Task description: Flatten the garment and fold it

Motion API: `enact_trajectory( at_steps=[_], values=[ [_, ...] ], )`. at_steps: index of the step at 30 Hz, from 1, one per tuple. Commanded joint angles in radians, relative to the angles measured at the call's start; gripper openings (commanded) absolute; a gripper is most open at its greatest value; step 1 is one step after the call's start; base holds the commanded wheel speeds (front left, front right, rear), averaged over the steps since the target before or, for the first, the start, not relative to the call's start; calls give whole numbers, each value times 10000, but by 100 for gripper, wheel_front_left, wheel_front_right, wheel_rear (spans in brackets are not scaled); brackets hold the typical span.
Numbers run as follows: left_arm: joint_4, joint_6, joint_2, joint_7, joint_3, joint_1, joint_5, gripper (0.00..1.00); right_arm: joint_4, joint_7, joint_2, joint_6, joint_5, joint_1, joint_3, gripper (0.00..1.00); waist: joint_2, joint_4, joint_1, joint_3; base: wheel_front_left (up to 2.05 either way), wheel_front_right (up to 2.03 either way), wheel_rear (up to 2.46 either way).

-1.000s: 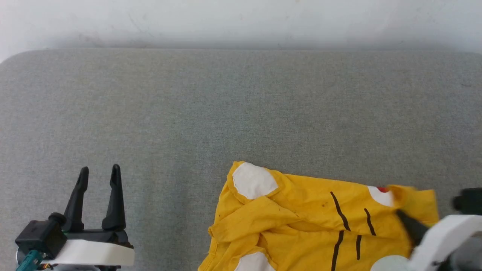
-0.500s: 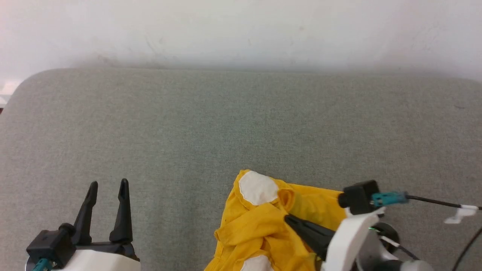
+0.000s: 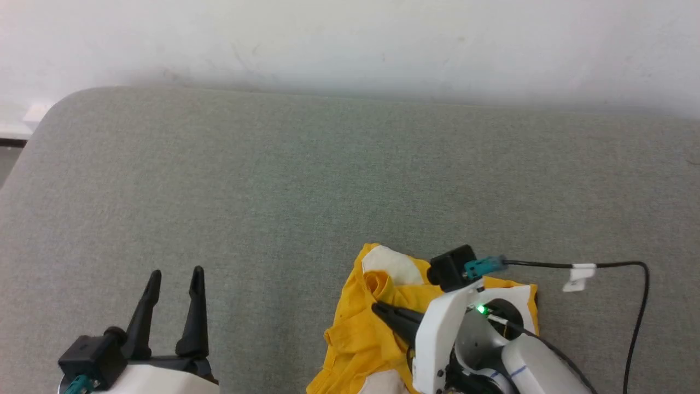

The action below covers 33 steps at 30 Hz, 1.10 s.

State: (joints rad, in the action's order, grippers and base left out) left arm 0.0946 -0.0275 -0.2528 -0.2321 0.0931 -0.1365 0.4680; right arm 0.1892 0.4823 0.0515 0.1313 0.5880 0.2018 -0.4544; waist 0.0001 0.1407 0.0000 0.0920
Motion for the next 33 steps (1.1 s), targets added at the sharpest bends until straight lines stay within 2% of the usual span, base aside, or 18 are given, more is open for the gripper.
enact_trajectory(
  at_steps=[1,4,5,6,7,8,9,12,15,17,20,22,25,29,33],
  values=[
    [-48,41,61,-2,20,174,50,100,175,-60,-12,-6,38,164,-73,0,-1,113,0,91,0,0,0],
    [-180,99,114,-19,110,324,73,100,1196,-116,-12,-6,2,575,-524,0,-1,232,0,181,0,0,0],
    [-223,117,127,-26,135,373,78,100,1504,-144,-12,-6,-38,698,-633,6,-1,265,0,205,0,0,0],
    [-264,133,136,-33,156,421,80,100,1775,-166,-12,-6,-158,831,-756,19,-1,292,0,228,0,0,0],
    [-302,145,143,-40,173,462,80,100,1989,-181,-12,-6,-183,921,-850,38,-1,310,0,241,0,0,0],
    [-339,156,148,-46,188,498,82,100,2112,-206,-12,-6,-101,983,-941,95,-1,325,0,250,0,0,0],
    [-373,164,150,-51,198,532,85,100,2150,-277,-12,-6,18,1040,-1017,100,-1,332,0,255,0,0,0],
    [-418,170,136,-57,196,605,109,100,2005,-573,-12,-6,71,1204,-1074,100,-1,308,0,256,0,0,0],
    [-364,147,111,-77,137,619,130,100,1470,-948,-12,-6,-160,1116,-514,100,-1,234,0,280,0,0,0],
    [-275,115,99,-100,73,601,134,100,927,-1188,-12,-6,-691,879,300,100,-1,153,0,349,0,0,0],
    [-99,79,100,-136,-7,585,129,100,-194,-1302,-12,-6,-1943,153,2073,100,-1,60,0,489,0,0,0],
    [23,62,96,-160,-85,566,142,100,-1142,-1106,-12,-6,-2711,-530,3160,100,-1,-5,0,605,0,0,0],
    [178,38,85,-190,-205,522,157,100,-2595,-512,-12,-6,-3065,-1760,4199,100,-1,-138,0,812,0,0,0],
    [270,54,37,-211,-323,523,193,100,-3815,136,-12,-6,-2807,-3219,4725,100,-1,-319,0,1082,0,0,0],
    [288,122,-28,-222,-365,638,228,100,-4061,345,-12,-6,-2541,-4037,4826,100,-1,-378,0,1304,0,0,0]
  ],
)
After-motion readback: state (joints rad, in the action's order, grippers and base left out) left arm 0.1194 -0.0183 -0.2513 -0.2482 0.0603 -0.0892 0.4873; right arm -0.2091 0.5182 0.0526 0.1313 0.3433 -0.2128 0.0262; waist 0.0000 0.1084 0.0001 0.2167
